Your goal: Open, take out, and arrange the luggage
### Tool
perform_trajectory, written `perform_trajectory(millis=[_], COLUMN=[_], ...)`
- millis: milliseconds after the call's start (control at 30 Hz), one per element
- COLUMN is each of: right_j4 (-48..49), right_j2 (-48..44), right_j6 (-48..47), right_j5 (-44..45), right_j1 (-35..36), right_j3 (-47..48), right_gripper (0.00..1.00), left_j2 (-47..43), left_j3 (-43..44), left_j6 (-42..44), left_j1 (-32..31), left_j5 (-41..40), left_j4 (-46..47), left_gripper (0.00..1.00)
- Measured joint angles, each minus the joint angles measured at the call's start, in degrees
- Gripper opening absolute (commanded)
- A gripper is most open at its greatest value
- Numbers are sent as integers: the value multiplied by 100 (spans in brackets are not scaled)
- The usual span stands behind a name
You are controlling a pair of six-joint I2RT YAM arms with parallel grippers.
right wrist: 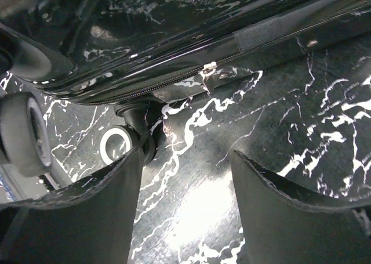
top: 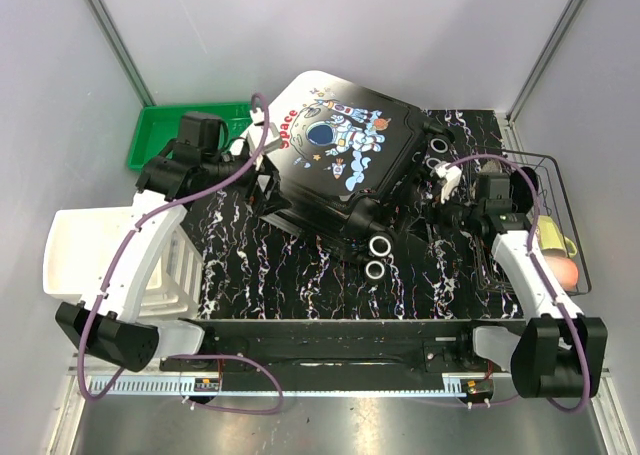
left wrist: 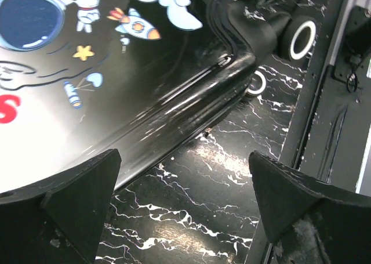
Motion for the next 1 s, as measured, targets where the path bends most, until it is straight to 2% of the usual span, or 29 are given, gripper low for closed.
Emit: perform_trajectory(millis=[167, 333, 600, 700, 733, 833, 867, 933, 967, 1000], right_j4=[1316, 2507, 3082, 3099, 3093, 3082, 3071, 3091, 3121, 3171], right_j2=[289, 946, 1255, 1364, 1401, 1497, 1526, 1558, 1561, 1561], right_j6=[-28, 17, -192, -382, -459, -645, -667, -656, -623, -577], right_j5=[-402, -601, -608, -595, -590, -581, -555, -457, -380, -295], right_j1=[0, 11, 446, 533, 564, 640, 645, 651, 651, 651], right_j3=[-647, -866, -850, -804, -791, -789, -791, -791, -791, -793], right_gripper=[66, 65, 63, 54, 46, 29, 19, 5, 0, 0], left_j2=[22, 31, 44, 107, 129, 260, 295, 356, 378, 404], left_j3=[0, -2, -81, -81, -81, -76, -76, -74, -74, -63], left_j6=[391, 590, 1058, 1217, 1248, 1410, 1478, 1622, 1687, 1770], left_j1=[-345, -444, -870, -1075, -1117, -1285, -1357, -1569, -1707, -1869], left_j5=[-120, -186, -297, -315, -317, -319, -343, -437, -474, -529], left_j4=[-210, -254, -302, -315, -317, -334, -337, -328, -321, -310], left_gripper=[99, 99, 99, 99, 99, 98, 98, 98, 98, 98])
